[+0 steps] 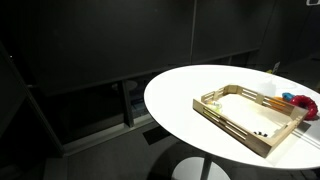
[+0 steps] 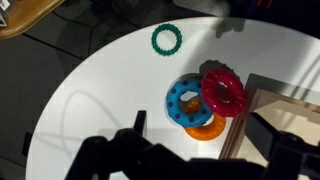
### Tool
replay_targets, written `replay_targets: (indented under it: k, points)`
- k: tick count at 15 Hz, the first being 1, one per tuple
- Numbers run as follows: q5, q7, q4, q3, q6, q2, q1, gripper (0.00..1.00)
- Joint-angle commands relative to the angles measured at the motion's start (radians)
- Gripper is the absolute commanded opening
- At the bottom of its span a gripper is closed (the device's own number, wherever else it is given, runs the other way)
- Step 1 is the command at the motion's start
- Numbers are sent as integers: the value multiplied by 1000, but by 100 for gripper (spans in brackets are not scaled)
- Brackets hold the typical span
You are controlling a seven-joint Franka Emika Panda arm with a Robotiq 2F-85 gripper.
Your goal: Take the blue ring off of the tray
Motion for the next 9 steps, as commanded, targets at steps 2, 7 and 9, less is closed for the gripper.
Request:
replay_targets:
  k: [2, 7, 9]
  points:
    - [13, 18, 32, 11, 52, 44, 15, 100]
    - [59, 36, 79, 38, 131, 106, 48, 100]
    - [96, 48, 101, 52, 157, 137, 62, 100]
